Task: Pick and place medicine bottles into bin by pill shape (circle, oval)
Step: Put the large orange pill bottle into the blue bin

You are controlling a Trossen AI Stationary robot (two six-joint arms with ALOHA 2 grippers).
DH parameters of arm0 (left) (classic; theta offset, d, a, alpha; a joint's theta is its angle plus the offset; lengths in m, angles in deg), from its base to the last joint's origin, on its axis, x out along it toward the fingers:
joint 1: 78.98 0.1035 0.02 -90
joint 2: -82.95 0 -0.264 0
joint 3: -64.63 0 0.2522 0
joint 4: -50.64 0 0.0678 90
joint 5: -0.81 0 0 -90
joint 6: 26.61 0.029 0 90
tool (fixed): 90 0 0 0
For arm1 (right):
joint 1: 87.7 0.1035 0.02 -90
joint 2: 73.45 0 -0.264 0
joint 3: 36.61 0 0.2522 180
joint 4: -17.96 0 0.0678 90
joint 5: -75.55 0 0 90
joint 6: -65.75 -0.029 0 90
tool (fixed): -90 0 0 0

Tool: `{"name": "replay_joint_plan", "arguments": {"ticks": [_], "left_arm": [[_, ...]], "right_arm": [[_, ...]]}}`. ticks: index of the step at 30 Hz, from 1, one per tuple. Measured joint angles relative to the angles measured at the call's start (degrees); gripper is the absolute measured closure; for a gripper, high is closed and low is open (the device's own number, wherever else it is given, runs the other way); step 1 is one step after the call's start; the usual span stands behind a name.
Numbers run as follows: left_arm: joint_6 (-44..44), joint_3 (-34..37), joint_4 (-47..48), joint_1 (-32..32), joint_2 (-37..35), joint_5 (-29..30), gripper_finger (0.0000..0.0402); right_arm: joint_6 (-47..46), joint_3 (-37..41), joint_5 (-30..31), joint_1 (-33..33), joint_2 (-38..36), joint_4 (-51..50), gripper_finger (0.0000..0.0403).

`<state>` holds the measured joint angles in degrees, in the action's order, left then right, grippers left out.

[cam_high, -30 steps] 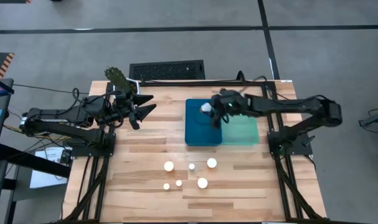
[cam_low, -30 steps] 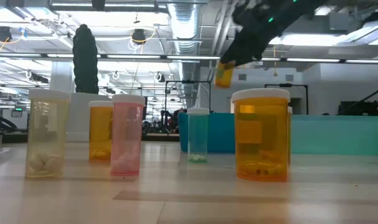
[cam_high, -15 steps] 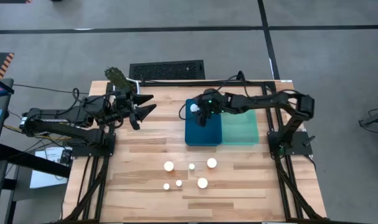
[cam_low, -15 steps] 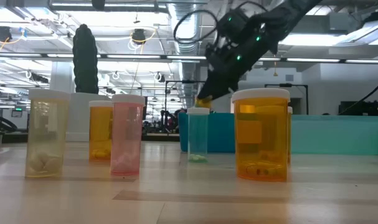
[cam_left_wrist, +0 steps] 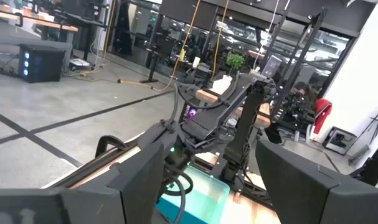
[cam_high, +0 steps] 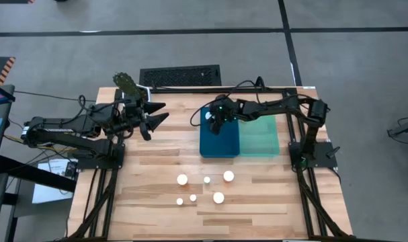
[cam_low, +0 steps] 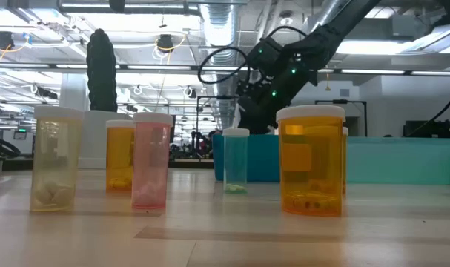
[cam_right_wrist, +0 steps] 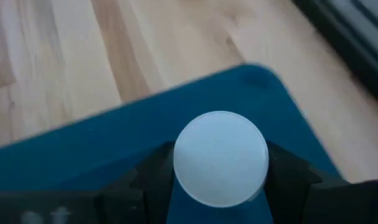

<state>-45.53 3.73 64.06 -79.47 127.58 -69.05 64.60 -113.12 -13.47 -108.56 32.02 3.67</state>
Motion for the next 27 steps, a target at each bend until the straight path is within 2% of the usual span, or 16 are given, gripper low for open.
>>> {"name": "replay_joint_plan", "arguments": {"ticks": [17,27], "left_arm": [[0.2,0.0,0.0,0.0,0.0,0.1,0.0154],[0.2,0.0,0.0,0.0,0.0,0.1,0.0154]], "right_arm": [[-0.3,0.0,-1.2,-0.6,0.8,1.5,0.0187],[-0.5,0.0,-1.2,-1.0,0.8,1.5,0.0158]]}}
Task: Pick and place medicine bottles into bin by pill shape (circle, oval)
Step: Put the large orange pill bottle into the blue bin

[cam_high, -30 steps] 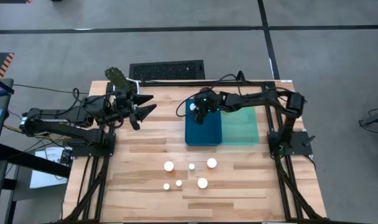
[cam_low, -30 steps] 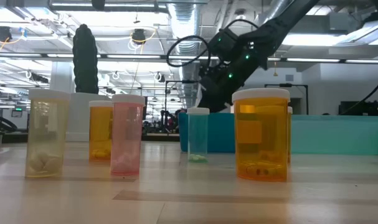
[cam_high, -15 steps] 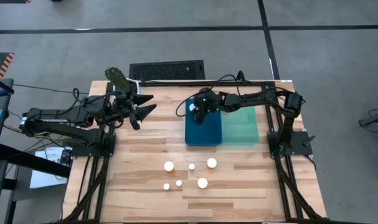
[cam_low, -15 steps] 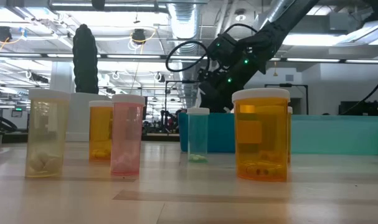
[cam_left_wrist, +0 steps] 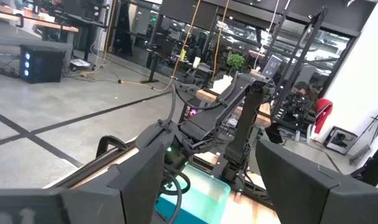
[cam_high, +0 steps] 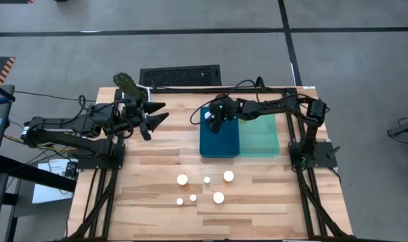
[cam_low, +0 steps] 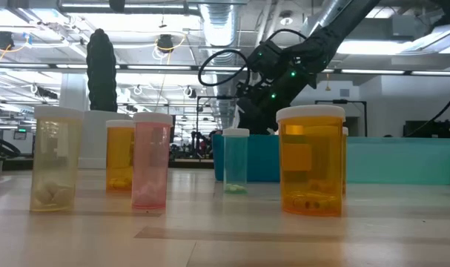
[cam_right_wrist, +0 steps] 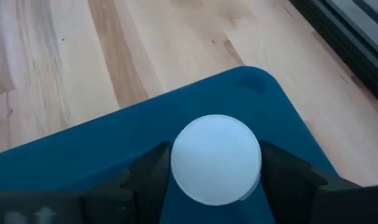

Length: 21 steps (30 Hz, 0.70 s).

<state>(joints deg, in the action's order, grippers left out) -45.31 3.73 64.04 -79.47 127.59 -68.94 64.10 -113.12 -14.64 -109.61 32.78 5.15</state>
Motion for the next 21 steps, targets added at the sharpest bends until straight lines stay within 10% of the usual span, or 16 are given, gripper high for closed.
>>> {"name": "replay_joint_plan", "arguments": {"ticks": [9,21], "left_arm": [[0.0,0.0,0.0,0.0,0.0,-0.1,0.0154],[0.7,0.0,0.0,0.0,0.0,-0.4,0.0154]], "right_arm": [[0.2,0.1,-0.1,0.0,-1.5,0.2,0.0158],[0.3,0.0,-0.6,1.2,-22.2,-12.8,0.0158]]}}
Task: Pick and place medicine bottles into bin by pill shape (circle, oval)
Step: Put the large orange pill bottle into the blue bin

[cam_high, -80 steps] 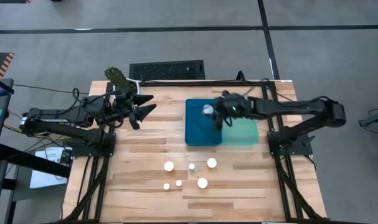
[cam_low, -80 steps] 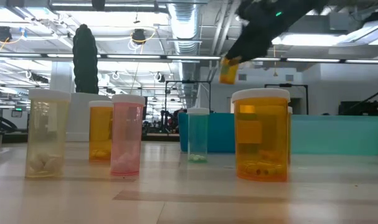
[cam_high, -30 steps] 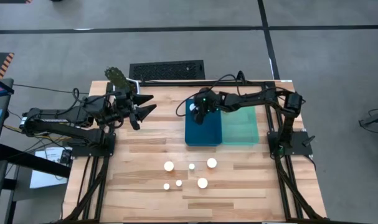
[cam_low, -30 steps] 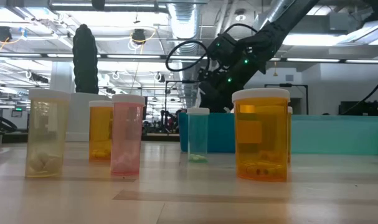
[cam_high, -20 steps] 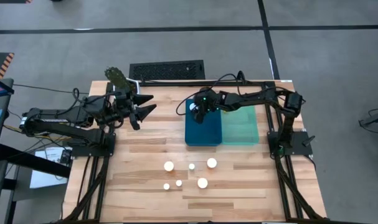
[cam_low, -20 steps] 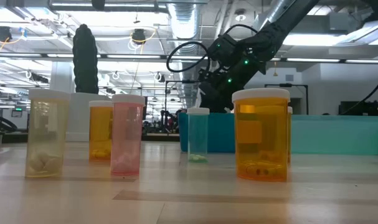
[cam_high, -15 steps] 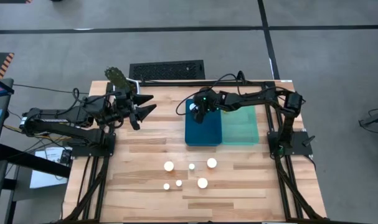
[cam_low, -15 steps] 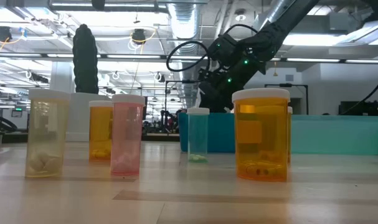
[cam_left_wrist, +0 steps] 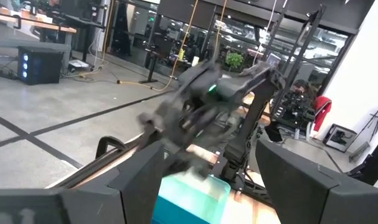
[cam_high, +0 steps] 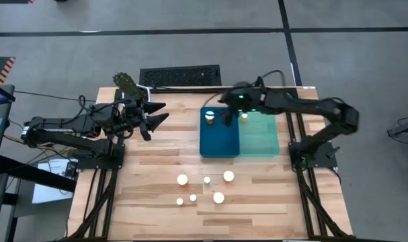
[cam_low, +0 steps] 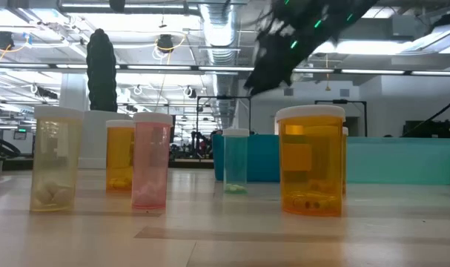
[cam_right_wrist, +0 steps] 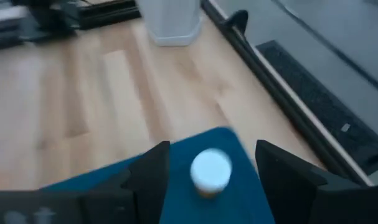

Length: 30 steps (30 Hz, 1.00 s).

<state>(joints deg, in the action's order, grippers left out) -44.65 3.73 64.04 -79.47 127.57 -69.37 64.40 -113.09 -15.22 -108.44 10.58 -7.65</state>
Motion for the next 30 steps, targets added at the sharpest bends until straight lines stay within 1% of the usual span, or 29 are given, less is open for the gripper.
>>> {"name": "replay_joint_plan", "arguments": {"ticks": [5,9,12,15,19,22,26,30], "left_arm": [[0.0,0.0,0.0,0.0,0.0,0.0,0.0154],[0.0,0.0,0.0,0.0,0.0,0.0,0.0154],[0.0,0.0,0.0,0.0,0.0,0.0,0.0154],[0.0,0.0,0.0,0.0,0.0,0.0,0.0154],[0.1,0.0,0.0,0.0,0.0,-0.5,0.0154],[0.2,0.0,0.0,0.0,0.0,-0.7,0.0150],[0.5,0.0,0.0,0.0,0.0,-0.7,0.0135],[0.5,0.0,0.0,0.0,0.0,0.1,0.0118]], "right_arm": [[-4.9,0.0,-0.6,5.6,-12.2,-14.9,0.0158],[-13.8,0.6,2.1,13.1,-19.3,-26.9,0.0158],[-22.4,2.9,4.1,20.8,-23.1,-30.2,0.0158],[-31.4,6.3,8.4,29.7,-25.0,-30.4,0.0158],[-42.0,10.1,16.9,40.9,-24.9,-29.3,0.0158],[-46.6,11.6,20.4,47.6,-22.9,-28.1,0.0158],[-45.7,12.0,21.8,52.3,-17.9,-24.1,0.0158],[-40.0,12.0,21.8,53.2,-12.3,-18.3,0.0158]]}}
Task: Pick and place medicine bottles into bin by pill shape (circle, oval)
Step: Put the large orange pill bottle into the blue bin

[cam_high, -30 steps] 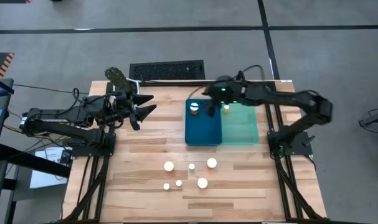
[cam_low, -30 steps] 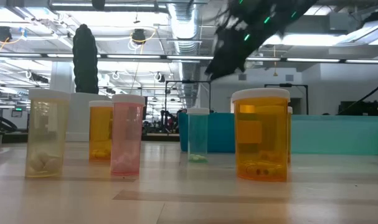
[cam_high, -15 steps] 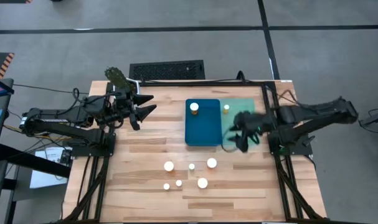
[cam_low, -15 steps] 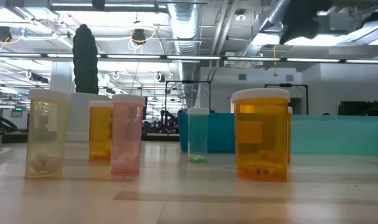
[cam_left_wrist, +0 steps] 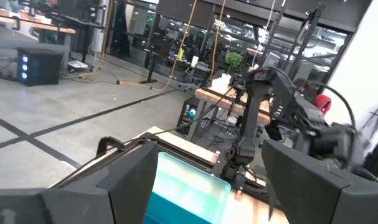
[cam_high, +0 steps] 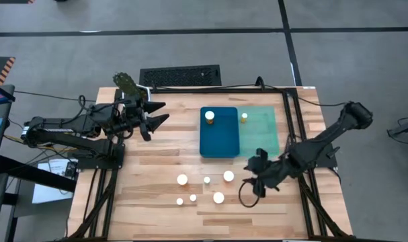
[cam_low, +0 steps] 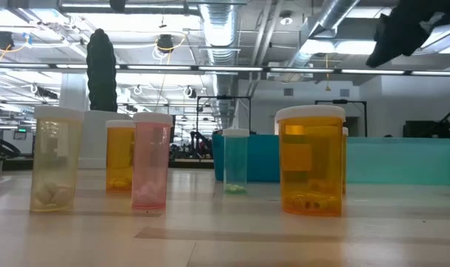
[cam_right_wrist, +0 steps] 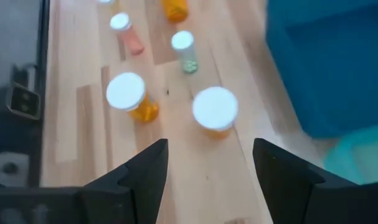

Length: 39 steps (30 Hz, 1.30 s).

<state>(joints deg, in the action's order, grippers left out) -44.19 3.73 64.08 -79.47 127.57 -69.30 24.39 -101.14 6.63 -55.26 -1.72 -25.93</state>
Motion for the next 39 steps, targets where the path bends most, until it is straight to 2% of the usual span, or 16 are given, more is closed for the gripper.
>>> {"name": "replay_joint_plan", "arguments": {"ticks": [6,11,24,39], "left_arm": [[0.0,0.0,0.1,0.0,0.0,0.4,0.0111],[0.0,0.0,1.1,0.0,0.0,0.4,0.0110],[-0.1,0.0,3.9,0.0,0.0,-1.7,0.0110],[0.0,0.0,4.5,0.0,0.0,-1.7,0.0110]], "right_arm": [[8.9,0.0,-0.3,-3.7,5.9,4.7,0.0158],[14.8,0.0,-4.3,-7.8,8.8,10.6,0.0158],[14.7,0.0,-5.5,-10.1,15.7,19.2,0.0158],[13.4,-0.1,-6.0,-10.1,17.7,16.8,0.0157]]}}
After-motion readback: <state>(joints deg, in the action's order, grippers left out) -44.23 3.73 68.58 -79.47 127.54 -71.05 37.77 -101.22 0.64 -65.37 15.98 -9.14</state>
